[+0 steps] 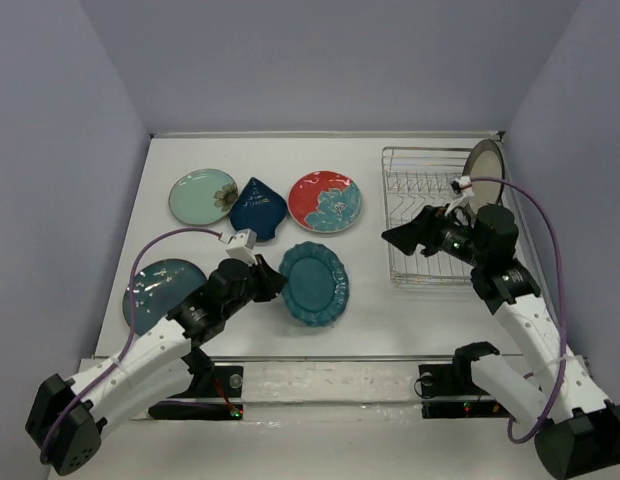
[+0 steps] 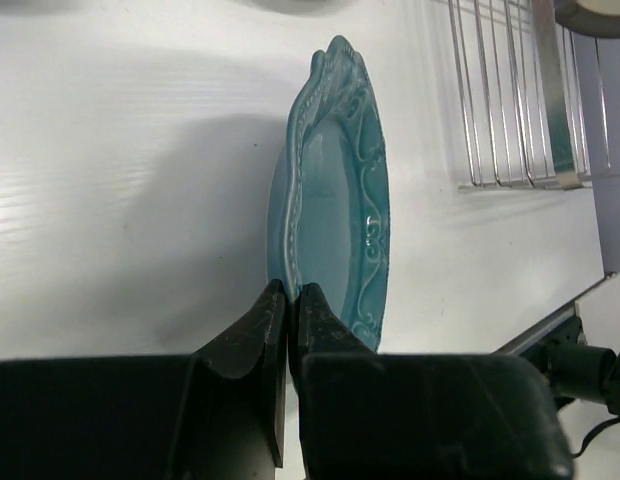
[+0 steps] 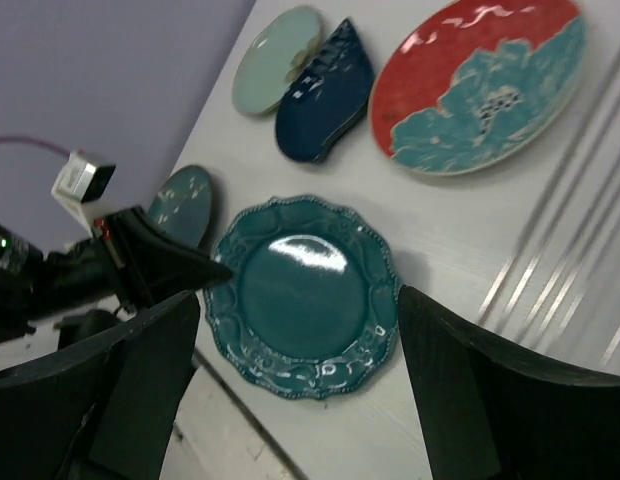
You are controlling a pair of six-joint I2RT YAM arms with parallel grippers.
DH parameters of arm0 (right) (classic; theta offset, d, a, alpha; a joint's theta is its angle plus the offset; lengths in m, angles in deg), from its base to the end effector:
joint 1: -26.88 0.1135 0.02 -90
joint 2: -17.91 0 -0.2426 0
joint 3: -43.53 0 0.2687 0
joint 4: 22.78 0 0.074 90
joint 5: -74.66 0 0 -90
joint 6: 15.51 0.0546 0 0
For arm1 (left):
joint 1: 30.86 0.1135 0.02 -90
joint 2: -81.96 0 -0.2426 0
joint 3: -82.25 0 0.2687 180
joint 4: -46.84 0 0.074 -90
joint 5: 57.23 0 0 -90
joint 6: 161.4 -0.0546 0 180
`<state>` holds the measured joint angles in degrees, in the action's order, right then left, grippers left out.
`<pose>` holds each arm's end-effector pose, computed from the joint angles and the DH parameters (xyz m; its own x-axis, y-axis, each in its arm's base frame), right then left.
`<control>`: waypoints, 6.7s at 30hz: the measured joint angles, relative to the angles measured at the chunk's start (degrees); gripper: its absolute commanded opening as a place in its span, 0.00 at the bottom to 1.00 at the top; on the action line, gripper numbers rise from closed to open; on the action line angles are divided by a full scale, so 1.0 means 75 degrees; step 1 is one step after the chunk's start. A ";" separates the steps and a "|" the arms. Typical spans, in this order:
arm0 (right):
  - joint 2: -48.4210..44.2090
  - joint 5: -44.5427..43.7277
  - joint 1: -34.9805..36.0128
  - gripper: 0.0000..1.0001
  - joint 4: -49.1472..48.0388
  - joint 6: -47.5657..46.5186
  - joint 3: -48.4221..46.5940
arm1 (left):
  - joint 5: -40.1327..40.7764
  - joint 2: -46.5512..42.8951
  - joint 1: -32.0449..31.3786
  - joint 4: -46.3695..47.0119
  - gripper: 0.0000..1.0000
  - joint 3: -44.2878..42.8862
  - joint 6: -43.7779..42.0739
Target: Load the plates into the dish rack
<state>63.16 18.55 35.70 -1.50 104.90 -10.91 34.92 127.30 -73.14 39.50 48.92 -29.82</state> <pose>0.2237 0.0655 0.3037 -0.5156 0.3452 -0.7842 -0.4697 0.6516 0.5957 0.1742 -0.1556 0.1875 -0.6122 -0.3397 -0.7140 0.3206 0.7188 -0.6169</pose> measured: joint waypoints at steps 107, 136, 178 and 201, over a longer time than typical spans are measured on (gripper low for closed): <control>0.5368 -0.7723 -0.0868 0.16 0.0105 -0.4453 -0.2833 | -0.1078 -0.3089 0.0539 -0.2264 0.99 -0.2110 -0.2512; 0.1673 -0.5849 0.0038 0.97 0.0082 -0.1559 -0.2066 | 0.0801 -0.0784 0.0554 -0.1035 0.97 -0.0819 -0.0332; 0.0699 -0.2634 0.2591 0.95 -0.1853 -0.0423 0.1568 | 0.2553 0.6502 0.3357 0.1923 0.34 -0.2614 0.0425; 0.1912 -0.1594 0.2751 0.99 -0.2171 0.0128 0.1309 | 0.2748 0.2521 0.3480 0.1201 0.06 -0.0525 0.0382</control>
<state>77.50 6.59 56.33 -17.78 105.86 -1.09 55.53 146.20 -47.05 48.51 44.98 -26.96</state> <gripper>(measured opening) 0.980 0.113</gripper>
